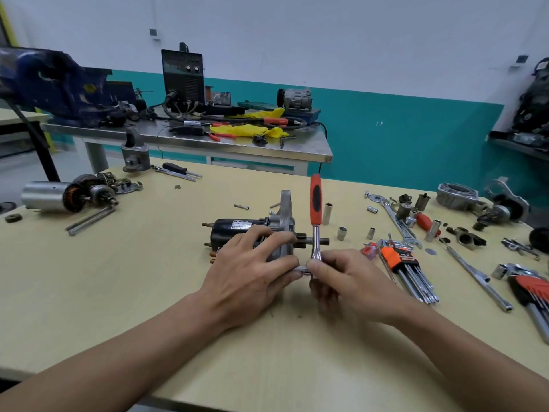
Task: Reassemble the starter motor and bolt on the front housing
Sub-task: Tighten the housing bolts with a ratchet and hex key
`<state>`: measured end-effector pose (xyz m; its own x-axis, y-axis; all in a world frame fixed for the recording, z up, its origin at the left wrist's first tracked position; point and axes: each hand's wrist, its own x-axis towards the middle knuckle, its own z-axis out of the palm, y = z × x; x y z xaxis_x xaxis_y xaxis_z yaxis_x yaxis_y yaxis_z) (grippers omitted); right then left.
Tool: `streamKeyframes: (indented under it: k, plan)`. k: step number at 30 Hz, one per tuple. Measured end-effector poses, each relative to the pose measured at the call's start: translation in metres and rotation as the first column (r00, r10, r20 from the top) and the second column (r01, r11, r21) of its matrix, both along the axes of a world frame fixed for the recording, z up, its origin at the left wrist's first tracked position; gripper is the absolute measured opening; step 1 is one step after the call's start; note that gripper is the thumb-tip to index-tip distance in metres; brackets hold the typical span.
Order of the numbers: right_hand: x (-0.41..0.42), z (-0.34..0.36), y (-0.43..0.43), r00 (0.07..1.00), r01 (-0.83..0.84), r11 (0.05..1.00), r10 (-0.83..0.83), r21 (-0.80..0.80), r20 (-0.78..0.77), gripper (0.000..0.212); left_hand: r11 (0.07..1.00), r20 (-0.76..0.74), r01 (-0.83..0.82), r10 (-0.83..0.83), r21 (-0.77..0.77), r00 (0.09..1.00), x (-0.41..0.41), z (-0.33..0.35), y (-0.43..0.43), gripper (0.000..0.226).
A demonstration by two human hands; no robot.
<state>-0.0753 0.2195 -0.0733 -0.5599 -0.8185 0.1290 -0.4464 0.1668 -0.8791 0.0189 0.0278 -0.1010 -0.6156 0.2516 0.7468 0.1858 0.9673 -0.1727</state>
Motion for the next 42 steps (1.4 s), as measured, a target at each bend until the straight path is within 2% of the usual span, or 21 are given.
streamKeyframes:
  k: [2, 4, 5, 7, 9, 11, 12, 14, 16, 17, 19, 21, 23, 25, 27, 28, 30, 32, 34, 38, 42]
  plan:
    - [-0.004, -0.003, 0.006, 0.865, -0.069, 0.995, 0.027, -0.066, -0.5, 0.014, 1.0, -0.001, -0.003, 0.003, 0.015, 1.0, 0.0, 0.0, 0.002, 0.038]
    - [-0.006, -0.006, 0.007, 0.803, -0.112, 0.99, 0.042, -0.081, -0.595, 0.01, 1.0, 0.008, -0.008, 0.008, 0.02, 1.0, 0.0, 0.0, 0.002, 0.038]
    - [-0.003, -0.006, 0.005, 0.88, -0.08, 0.993, 0.031, -0.084, -0.473, 0.015, 1.0, 0.018, -0.011, 0.011, 0.018, 1.0, 0.0, 0.0, 0.002, 0.035]
    - [0.004, -0.004, 0.0, 1.0, 0.021, 0.998, -0.02, -0.054, 0.021, 0.029, 1.0, 0.032, -0.018, 0.018, 0.0, 0.999, -0.001, 0.0, 0.0, 0.03]
    - [0.007, -0.003, -0.002, 0.916, 0.059, 0.997, -0.075, 0.053, 0.395, 0.039, 1.0, 0.032, -0.007, 0.008, -0.024, 0.999, -0.001, -0.001, -0.002, 0.026]
    - [0.005, -0.006, -0.003, 0.896, 0.061, 0.997, -0.078, 0.054, 0.436, 0.041, 1.0, 0.028, 0.002, -0.002, -0.031, 1.0, -0.002, -0.001, -0.003, 0.025]
    - [0.005, -0.008, -0.002, 0.938, 0.038, 0.999, -0.041, 0.016, 0.345, 0.037, 1.0, 0.023, -0.002, 0.002, -0.028, 1.0, -0.002, -0.002, -0.003, 0.027]
    - [0.0, -0.009, 0.002, 0.994, -0.005, 0.997, -0.003, -0.077, -0.11, 0.014, 1.0, 0.02, -0.008, 0.008, -0.012, 1.0, -0.002, -0.002, -0.002, 0.034]
    - [-0.007, -0.01, 0.006, 0.825, -0.093, 0.992, 0.028, -0.087, -0.565, 0.01, 1.0, 0.019, -0.006, 0.006, 0.001, 1.0, -0.003, -0.002, -0.001, 0.036]
    - [-0.008, -0.011, 0.006, 0.772, -0.122, 0.99, 0.05, -0.071, -0.634, 0.012, 1.0, 0.018, -0.007, 0.007, 0.001, 1.0, -0.003, -0.002, -0.001, 0.036]
    - [-0.002, -0.012, 0.004, 0.898, -0.104, 0.992, 0.064, -0.068, -0.435, 0.008, 1.0, 0.023, -0.002, 0.002, -0.003, 1.0, -0.003, -0.002, -0.002, 0.034]
    - [0.007, -0.007, 0.0, 0.997, -0.021, 0.995, 0.029, -0.102, 0.07, 0.026, 1.0, 0.029, 0.003, -0.003, -0.016, 1.0, -0.003, -0.002, -0.003, 0.031]
    - [0.011, -0.002, -0.003, 0.912, 0.033, 0.998, -0.011, -0.046, 0.41, 0.038, 0.999, 0.042, 0.007, -0.005, -0.046, 0.999, -0.003, -0.002, -0.005, 0.028]
    - [0.01, 0.0, -0.004, 0.87, 0.034, 0.999, -0.028, -0.003, 0.492, 0.044, 0.998, 0.051, 0.016, -0.013, -0.054, 0.999, -0.003, -0.002, -0.007, 0.027]
    - [0.011, -0.002, -0.003, 0.952, 0.002, 1.0, 0.002, -0.016, 0.306, 0.04, 0.998, 0.049, 0.02, -0.017, -0.058, 0.999, -0.002, -0.002, -0.007, 0.029]
    - [0.008, -0.004, -0.001, 0.998, -0.016, 1.0, 0.017, -0.023, 0.065, 0.031, 0.998, 0.048, 0.024, -0.021, -0.058, 0.999, -0.002, -0.002, -0.006, 0.032]
    - [0.0, -0.005, 0.004, 0.852, -0.069, 0.998, 0.053, -0.011, -0.521, 0.006, 0.999, 0.042, 0.027, -0.025, -0.044, 0.999, -0.002, -0.001, -0.004, 0.038]
    - [-0.004, -0.005, 0.004, 0.693, -0.095, 0.995, 0.091, 0.034, -0.715, 0.018, 1.0, 0.051, 0.022, -0.02, -0.022, 0.998, -0.002, 0.001, -0.003, 0.036]
    - [0.0, -0.006, 0.003, 0.78, -0.084, 0.996, 0.065, -0.001, -0.622, 0.023, 1.0, 0.102, -0.003, 0.001, 0.017, 0.995, -0.001, 0.002, -0.005, 0.042]
    - [0.012, -0.009, -0.004, 0.956, -0.047, 0.999, 0.039, -0.02, -0.29, 0.023, 0.92, 0.222, -0.281, 0.224, 0.274, 0.949, 0.006, 0.003, -0.017, 0.092]
    - [0.023, -0.001, -0.017, 0.978, 0.025, 0.996, -0.043, 0.09, 0.205, 0.039, 0.896, 0.194, -0.305, 0.253, 0.323, 0.948, 0.009, 0.002, -0.023, 0.082]
